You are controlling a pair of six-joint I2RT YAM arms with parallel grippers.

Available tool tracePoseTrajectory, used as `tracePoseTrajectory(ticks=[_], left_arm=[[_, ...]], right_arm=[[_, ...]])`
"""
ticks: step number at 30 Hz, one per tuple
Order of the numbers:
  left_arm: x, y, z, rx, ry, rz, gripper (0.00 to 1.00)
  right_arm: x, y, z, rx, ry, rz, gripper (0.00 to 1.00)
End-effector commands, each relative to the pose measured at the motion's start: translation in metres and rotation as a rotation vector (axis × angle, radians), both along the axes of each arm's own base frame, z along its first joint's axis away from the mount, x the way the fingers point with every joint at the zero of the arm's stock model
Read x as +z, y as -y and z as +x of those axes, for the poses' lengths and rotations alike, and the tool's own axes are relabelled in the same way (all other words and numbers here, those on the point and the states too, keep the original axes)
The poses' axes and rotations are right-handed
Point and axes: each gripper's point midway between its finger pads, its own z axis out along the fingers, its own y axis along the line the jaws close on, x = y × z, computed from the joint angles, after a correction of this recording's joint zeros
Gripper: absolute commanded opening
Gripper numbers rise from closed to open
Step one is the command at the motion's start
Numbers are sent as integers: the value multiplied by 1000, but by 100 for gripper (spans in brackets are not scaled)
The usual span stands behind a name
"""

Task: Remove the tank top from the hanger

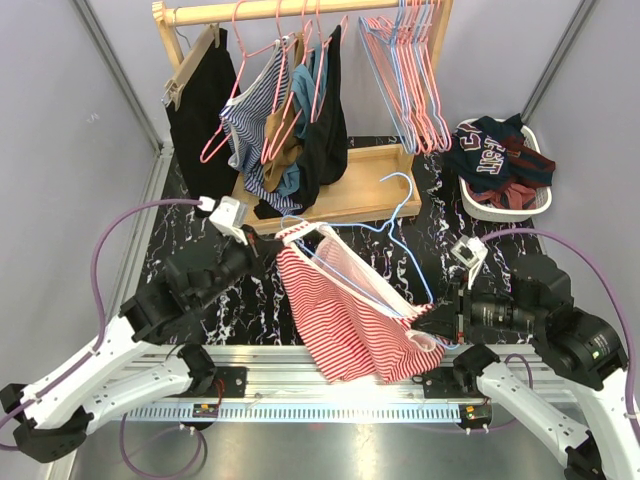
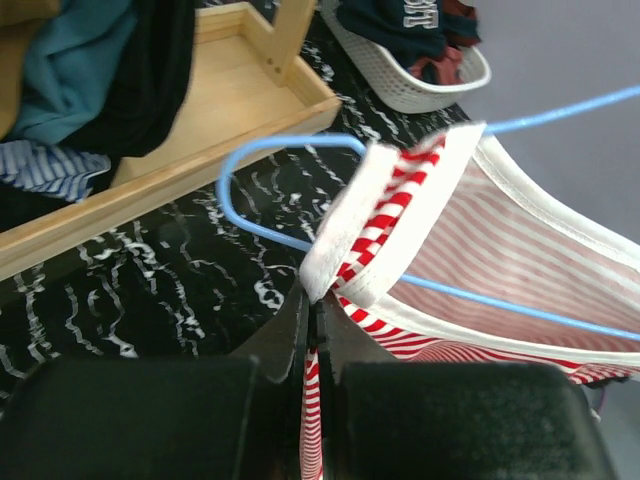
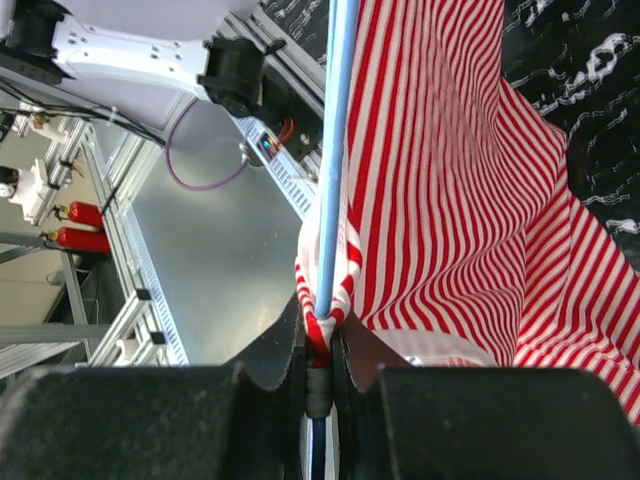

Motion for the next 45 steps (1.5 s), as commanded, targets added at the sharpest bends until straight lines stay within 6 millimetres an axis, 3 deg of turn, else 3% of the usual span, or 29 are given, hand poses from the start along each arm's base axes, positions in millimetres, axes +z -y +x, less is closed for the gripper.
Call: tracePoseTrajectory(ticks=[1,6,11,15,19,26,31,35,45], left_arm=[[26,-40,10,187,64,-25,0],[37,-86,14,353,93,11,0],[29,-85,16,331,54,55,0],[14,-91,18,350,8,84,0],[21,-99,19,375,16,53,0],[43,-87,18,319,42,-7,0],[54,-70,22,257,38,-22,0],[38,-49,30,191,-28,43,0],[14,-32,39,91,-142,132,2]], right_arm=[[-7,8,-1,-14,14,-50,0],[-3,5,-34,130,-21,7,0],[19,12,-55,175,74,74,0],[28,21,-55,120,149,78,0],[27,17,-76,252,124,112,0],[10,15,-85,313,22,96,0],[10,14,-88,334,19,107,0],[14,16,-89,334,46,109,0],[13,16,-92,352,64,120,0]])
